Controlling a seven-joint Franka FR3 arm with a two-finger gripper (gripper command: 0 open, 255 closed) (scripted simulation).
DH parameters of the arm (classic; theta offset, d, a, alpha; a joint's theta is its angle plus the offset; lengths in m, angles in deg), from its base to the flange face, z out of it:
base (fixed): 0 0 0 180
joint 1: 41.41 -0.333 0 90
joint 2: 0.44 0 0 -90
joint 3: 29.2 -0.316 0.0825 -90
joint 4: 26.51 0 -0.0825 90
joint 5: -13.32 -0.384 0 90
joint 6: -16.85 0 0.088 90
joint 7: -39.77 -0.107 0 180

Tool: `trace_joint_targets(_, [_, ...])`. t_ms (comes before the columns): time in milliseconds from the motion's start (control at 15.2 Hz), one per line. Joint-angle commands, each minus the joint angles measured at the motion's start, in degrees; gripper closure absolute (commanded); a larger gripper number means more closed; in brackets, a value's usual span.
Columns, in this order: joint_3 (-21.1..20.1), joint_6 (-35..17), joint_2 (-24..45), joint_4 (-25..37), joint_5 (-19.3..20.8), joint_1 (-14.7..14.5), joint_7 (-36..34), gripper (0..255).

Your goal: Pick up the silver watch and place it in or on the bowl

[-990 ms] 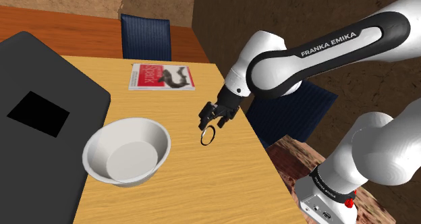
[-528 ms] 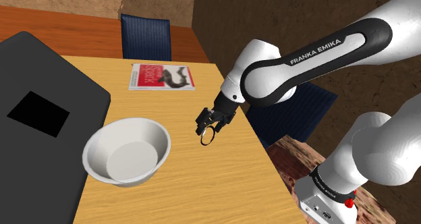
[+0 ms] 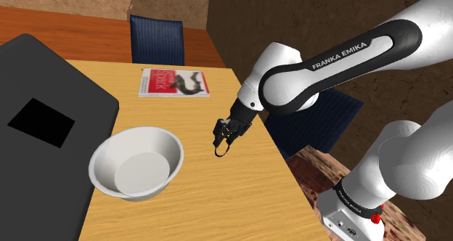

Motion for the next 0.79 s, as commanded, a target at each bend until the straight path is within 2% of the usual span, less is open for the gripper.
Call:
trace_joint_targets(0, [0.0,0.0,0.0,0.0,0.0,0.0,0.0,255])
trace_joint_targets(330, [0.0,0.0,0.0,0.0,0.0,0.0,0.0,255])
trace_joint_targets(726, [0.4,5.5,-4.3,1.4,2.3,0.8,-2.6,255])
